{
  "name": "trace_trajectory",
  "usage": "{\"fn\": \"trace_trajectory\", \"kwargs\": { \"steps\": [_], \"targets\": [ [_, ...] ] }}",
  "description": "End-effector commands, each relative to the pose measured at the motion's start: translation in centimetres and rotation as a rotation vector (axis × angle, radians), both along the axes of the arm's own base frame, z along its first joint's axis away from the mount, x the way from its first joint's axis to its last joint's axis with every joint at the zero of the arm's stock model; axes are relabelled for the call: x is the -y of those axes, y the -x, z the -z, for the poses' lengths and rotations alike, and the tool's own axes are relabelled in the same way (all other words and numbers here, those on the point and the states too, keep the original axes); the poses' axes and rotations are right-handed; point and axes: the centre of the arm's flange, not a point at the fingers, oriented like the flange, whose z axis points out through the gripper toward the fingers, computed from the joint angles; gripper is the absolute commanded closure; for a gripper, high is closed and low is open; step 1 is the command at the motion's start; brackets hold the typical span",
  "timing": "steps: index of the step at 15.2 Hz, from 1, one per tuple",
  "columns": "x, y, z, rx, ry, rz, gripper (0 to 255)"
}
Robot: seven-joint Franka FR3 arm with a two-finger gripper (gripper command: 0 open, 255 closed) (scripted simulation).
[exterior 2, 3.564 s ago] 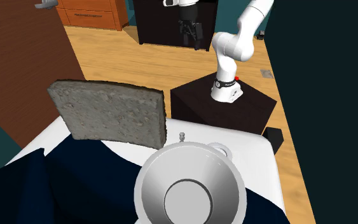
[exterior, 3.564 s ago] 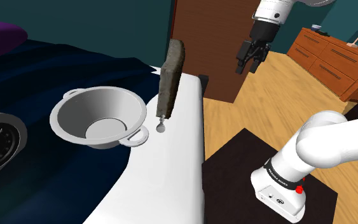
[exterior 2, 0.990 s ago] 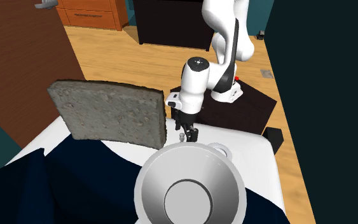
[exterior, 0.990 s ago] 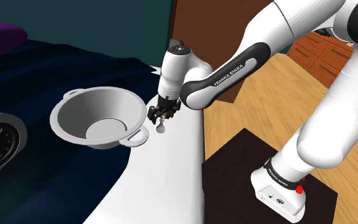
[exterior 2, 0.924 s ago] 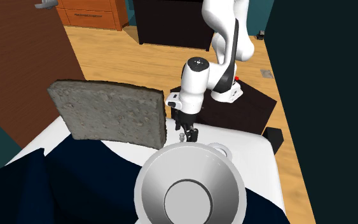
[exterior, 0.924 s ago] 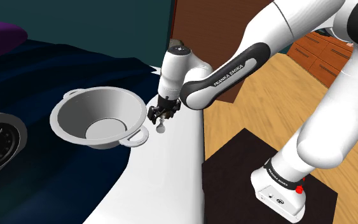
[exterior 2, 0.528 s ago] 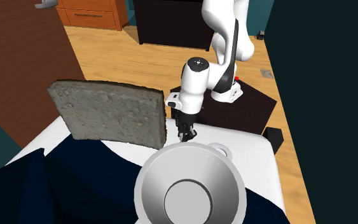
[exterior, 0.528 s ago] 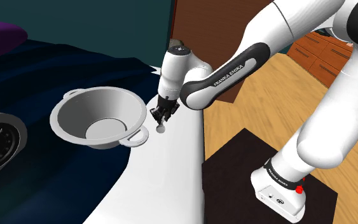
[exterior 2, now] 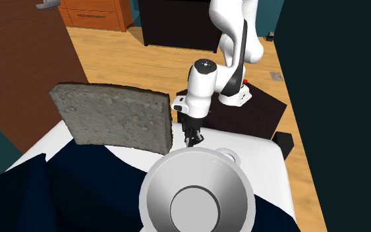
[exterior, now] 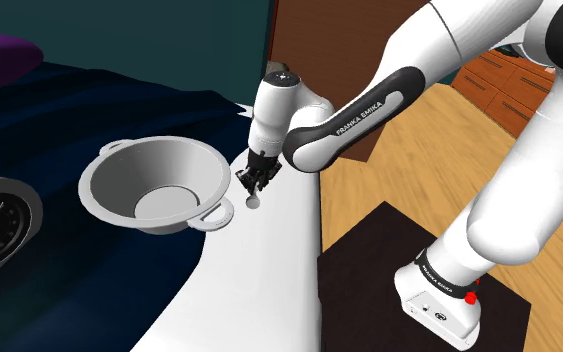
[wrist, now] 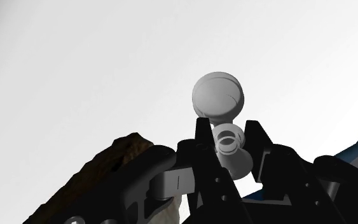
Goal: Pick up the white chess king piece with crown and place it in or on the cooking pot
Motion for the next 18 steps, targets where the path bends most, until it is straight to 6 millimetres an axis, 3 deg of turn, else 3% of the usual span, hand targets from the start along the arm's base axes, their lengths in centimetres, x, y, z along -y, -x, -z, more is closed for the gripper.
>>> {"fn": "trace_trajectory", "kwargs": {
  "steps": [1, 18],
  "targets": [
    [0.0, 0.1, -0.4, -0.003, 0.001, 0.000, 255],
    [0.0, 0.1, -9.4, -0.003, 0.001, 0.000, 255]
  ]
}}
